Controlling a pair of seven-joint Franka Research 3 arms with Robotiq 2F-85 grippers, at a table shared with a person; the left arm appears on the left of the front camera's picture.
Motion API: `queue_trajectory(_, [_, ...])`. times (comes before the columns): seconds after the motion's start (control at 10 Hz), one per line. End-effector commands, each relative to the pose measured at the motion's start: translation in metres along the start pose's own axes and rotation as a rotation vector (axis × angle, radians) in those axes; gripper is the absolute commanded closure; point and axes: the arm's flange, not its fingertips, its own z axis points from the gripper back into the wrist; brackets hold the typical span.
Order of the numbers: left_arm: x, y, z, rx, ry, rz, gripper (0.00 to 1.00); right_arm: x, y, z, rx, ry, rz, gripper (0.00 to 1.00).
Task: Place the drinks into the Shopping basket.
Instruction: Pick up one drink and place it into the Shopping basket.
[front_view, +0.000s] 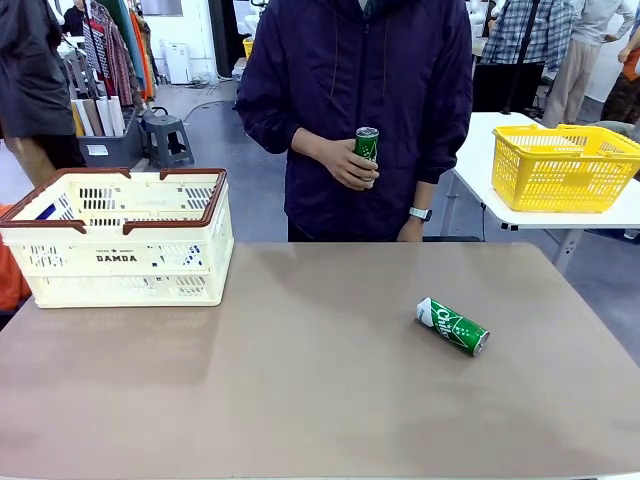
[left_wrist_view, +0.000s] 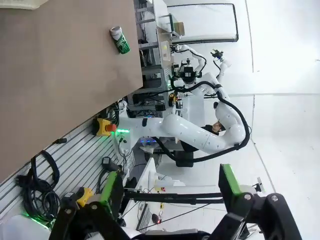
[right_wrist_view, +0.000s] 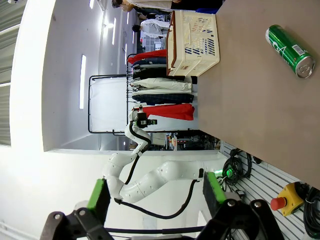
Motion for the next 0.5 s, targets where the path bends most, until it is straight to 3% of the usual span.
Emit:
queue_trajectory(0.0, [-0.0009, 0.0016, 0.0004, -0.02, -0.014, 0.013, 0.0, 0.0008, 0.007, -0.0007, 0.017, -0.007, -0.018, 0.0])
queue_trajectory(0.4, [-0.0009, 0.0016, 0.0004, -0.02, -0.014, 0.013, 0.0, 0.0008, 0.007, -0.0007, 0.017, -0.007, -0.018, 0.0])
